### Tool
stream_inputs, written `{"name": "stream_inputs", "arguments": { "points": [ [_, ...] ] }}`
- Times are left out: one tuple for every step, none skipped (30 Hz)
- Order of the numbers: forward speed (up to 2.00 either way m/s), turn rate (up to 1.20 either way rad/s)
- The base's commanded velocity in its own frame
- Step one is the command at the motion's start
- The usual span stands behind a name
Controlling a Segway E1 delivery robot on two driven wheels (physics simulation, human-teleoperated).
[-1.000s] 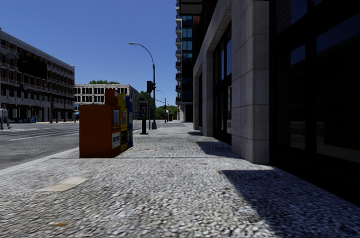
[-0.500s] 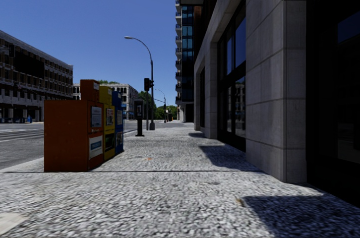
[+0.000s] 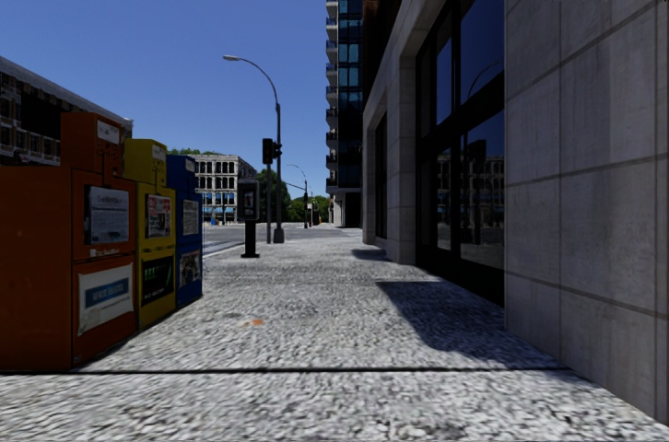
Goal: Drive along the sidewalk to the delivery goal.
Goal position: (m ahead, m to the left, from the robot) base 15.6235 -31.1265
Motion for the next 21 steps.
{"name": "stream_inputs", "arguments": {
  "points": [
    [2.00, 0.00],
    [2.00, 0.00],
    [2.00, 0.00],
    [2.00, 0.00],
    [2.00, 0.00],
    [2.00, 0.00],
    [2.00, 0.00],
    [2.00, 0.00],
    [2.00, 0.00],
    [2.00, 0.00],
    [2.00, 0.00],
    [2.00, 0.00],
    [2.00, 0.00],
    [2.00, 0.00],
    [2.00, 0.00],
    [2.00, 0.00],
    [2.00, 0.00],
    [2.00, 0.00],
    [2.00, 0.00],
    [2.00, 0.00],
    [2.00, 0.00]
  ]
}}
